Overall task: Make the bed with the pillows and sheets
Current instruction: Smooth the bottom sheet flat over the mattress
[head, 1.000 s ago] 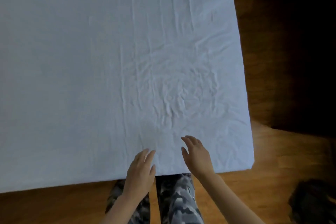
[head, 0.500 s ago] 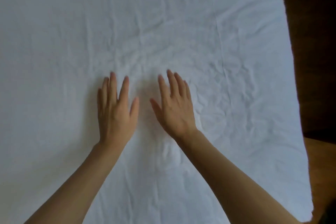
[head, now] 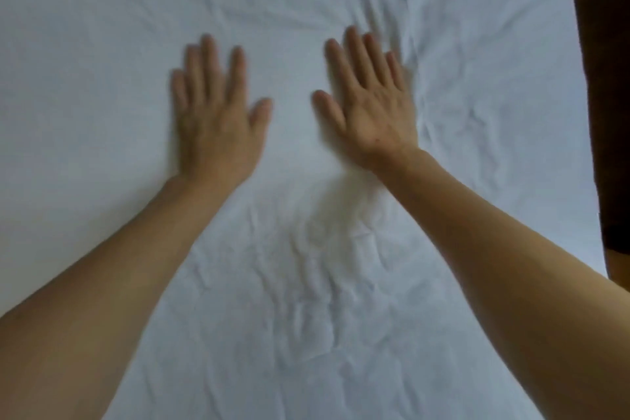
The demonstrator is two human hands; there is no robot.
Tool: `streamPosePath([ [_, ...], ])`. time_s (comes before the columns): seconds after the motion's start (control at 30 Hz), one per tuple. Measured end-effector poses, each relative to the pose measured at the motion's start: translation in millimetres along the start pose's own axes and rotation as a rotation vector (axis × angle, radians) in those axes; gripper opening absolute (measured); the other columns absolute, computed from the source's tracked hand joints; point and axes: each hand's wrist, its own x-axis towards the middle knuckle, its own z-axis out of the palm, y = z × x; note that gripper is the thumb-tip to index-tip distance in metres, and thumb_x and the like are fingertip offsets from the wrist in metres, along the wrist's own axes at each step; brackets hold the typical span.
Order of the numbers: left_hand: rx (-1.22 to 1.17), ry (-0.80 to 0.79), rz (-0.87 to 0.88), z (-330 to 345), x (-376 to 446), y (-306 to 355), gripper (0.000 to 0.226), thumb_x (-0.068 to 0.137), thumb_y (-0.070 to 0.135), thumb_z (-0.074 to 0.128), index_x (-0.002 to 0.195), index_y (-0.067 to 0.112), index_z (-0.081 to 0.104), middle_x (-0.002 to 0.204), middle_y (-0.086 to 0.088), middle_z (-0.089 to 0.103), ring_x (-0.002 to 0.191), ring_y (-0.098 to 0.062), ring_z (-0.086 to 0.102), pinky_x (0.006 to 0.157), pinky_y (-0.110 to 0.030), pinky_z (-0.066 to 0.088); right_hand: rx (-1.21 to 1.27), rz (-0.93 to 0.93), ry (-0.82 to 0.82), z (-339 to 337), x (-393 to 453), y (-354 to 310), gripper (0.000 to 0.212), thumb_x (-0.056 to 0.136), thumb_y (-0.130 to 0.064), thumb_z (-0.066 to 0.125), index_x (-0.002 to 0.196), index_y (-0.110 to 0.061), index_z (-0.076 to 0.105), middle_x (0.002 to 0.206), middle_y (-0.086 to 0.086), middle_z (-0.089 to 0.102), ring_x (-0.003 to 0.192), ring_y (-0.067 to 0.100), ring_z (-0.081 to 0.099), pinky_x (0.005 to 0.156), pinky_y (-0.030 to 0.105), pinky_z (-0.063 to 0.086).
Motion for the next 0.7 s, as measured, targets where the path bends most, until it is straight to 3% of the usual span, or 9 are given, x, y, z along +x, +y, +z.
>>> streamPosePath([
  [0.13, -0.018, 0.005, 0.234, 13, 0, 83, 0.067, 0.096, 0.050, 0.030, 0.150, 0.009, 0.031, 0.156, -0.024, 0.022, 0.146, -0.040, 0.019, 0.118, -0.055, 0.014, 0.008, 0.081, 0.020, -3, -25, 42, 0.063, 0.099, -0.053, 0.022, 0.154, -0.022, 0.013, 0.161, 0.004, 0.007, 0.149, 0.021, 0.003, 0.118, 0.036, -0.001],
  [0.27, -0.014, -0.041, 0.348, 21, -24, 139, 0.062, 0.097, 0.040, 0.031, 0.151, 0.008, 0.028, 0.158, -0.022, 0.019, 0.147, -0.036, 0.016, 0.119, -0.051, 0.013, 0.006, 0.168, 0.031, -2, -58, 67, 0.061, 0.100, -0.047, 0.016, 0.154, -0.020, 0.011, 0.161, 0.006, 0.007, 0.148, 0.021, 0.001, 0.118, 0.036, -0.001],
  [0.5, -0.021, -0.141, 0.433, 26, -89, 175, 0.068, 0.100, 0.047, 0.027, 0.153, 0.006, 0.018, 0.160, -0.021, 0.011, 0.149, -0.033, 0.009, 0.121, -0.047, 0.011, -0.002, 0.269, -0.024, -1, -133, 94, 0.062, 0.100, -0.049, 0.011, 0.154, -0.021, 0.001, 0.161, 0.003, -0.006, 0.148, 0.016, -0.011, 0.118, 0.030, -0.012],
  [0.7, -0.020, -0.185, 0.460, 27, -136, 193, 0.071, 0.100, 0.050, 0.027, 0.153, 0.004, 0.015, 0.160, -0.020, 0.010, 0.149, -0.032, 0.008, 0.121, -0.045, 0.011, -0.005, 0.329, -0.051, 4, -204, 107, 0.062, 0.101, -0.046, 0.013, 0.154, -0.017, -0.001, 0.161, 0.003, -0.010, 0.148, 0.017, -0.010, 0.120, 0.036, -0.006],
])
